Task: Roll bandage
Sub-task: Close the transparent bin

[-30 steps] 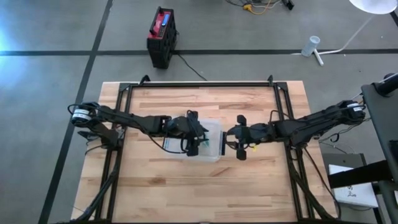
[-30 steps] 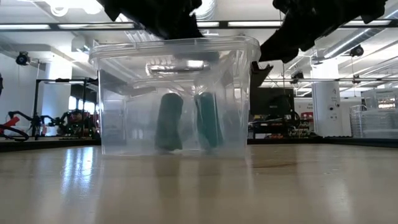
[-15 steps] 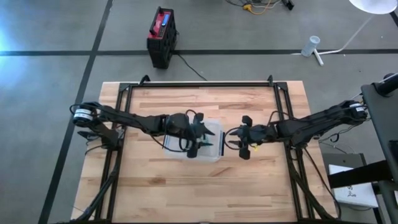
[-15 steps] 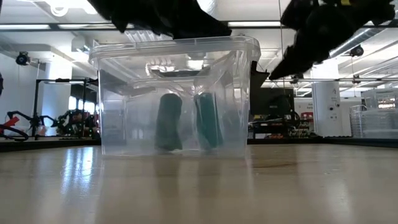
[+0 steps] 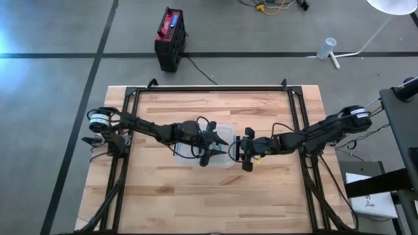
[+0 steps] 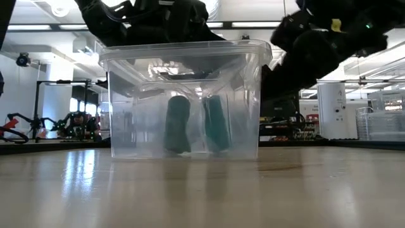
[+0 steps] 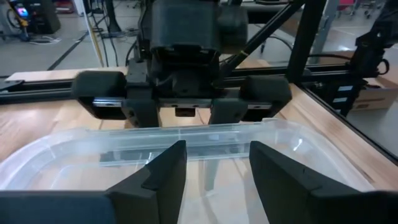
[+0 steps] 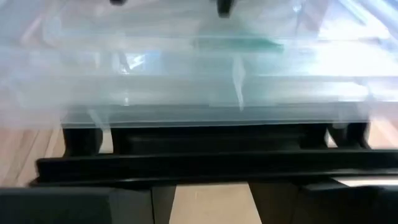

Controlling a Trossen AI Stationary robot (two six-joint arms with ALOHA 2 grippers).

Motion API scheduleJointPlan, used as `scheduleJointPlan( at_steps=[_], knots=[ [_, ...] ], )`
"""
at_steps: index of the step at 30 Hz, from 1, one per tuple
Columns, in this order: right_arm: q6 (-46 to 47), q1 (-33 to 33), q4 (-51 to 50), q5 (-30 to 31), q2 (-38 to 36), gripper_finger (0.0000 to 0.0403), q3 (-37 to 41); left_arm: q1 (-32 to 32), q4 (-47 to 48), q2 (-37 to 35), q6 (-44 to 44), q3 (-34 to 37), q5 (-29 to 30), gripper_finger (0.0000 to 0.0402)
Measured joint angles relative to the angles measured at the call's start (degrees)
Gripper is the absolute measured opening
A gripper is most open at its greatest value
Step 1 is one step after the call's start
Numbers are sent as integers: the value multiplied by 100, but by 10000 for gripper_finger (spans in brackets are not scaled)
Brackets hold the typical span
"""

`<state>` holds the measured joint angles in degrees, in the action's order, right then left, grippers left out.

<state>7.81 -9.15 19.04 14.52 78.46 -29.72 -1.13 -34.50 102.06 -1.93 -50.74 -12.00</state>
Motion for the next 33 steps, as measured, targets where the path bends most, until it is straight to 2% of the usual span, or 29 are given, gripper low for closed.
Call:
scheduleJointPlan(
  at_steps=[8, 16, 21, 27, 33],
  knots=[
    [-223, 6, -1527, 13, -305, 162, -701, -187, 2, -6, 19, 26, -108, 161],
    [-85, 10, -3055, 12, -428, 161, -1454, -316, 61, -10, 55, 26, -150, 179],
    [-295, 188, -3768, -340, 3, 167, -2092, -359, 165, -8, 60, 30, -209, 182],
    [-483, 345, -5673, -471, 851, 163, -3591, -432, 209, -6, 124, 30, -187, 174],
    [-809, 345, -7143, -553, 1648, 163, -4982, -443, 282, -6, 148, 29, -207, 165]
  ],
)
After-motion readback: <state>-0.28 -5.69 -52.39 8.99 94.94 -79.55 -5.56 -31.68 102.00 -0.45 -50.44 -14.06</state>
